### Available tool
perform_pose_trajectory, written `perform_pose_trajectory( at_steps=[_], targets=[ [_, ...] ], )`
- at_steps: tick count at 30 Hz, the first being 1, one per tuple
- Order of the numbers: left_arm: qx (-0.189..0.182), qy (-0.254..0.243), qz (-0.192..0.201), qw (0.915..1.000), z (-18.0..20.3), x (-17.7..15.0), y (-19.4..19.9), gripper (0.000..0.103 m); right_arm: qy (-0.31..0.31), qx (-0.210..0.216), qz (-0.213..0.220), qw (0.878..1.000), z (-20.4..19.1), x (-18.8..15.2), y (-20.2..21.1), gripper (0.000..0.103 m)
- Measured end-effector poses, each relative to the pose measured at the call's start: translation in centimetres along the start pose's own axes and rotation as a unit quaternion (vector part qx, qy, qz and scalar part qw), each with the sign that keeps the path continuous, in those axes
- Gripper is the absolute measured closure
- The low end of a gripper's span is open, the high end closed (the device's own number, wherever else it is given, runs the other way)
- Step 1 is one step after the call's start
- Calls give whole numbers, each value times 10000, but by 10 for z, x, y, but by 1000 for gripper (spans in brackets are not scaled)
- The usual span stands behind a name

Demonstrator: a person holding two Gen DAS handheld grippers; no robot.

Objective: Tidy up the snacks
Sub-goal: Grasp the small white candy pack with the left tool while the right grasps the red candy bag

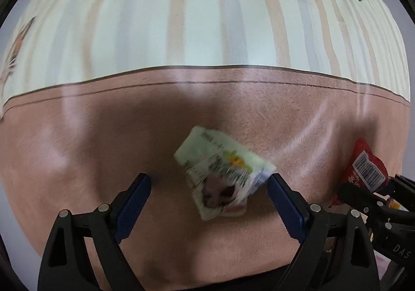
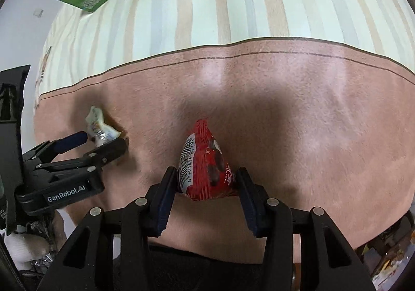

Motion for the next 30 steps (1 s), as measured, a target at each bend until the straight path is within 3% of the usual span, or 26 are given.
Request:
perform_pose_trajectory(
  at_steps=[5,7,14,21,30],
  targets=[
    [-113,-23,73,9999,5,13,-4,36,-72,41,-80,9999,2,13,-7,53],
    [-109,-63,87,9999,7,17,-6,40,-110,60,-99,9999,5,15,-9,53],
    [-95,-65,87,9999,9,13,-5,43,-237,77,-219,9995,12,20,-14,51],
    [-130,-72,-5,9999,-1,10,-5,42,-338,127,-311,9989,9,26,-24,40],
    [-75,-66,-7,10000,0,4,-7,42,-329,-54,-331,9989,-2,41,-37,40]
  ],
)
Point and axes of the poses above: each gripper's, at about its wrist camera, not at the fingertips, and y roughly against the way its jaws point, z to its right, x to its top, the point moved 4 cm from there along -y, roughly the way its jaws point, and after that the axes turned 3 degrees about -x, right-handed, at the moved point
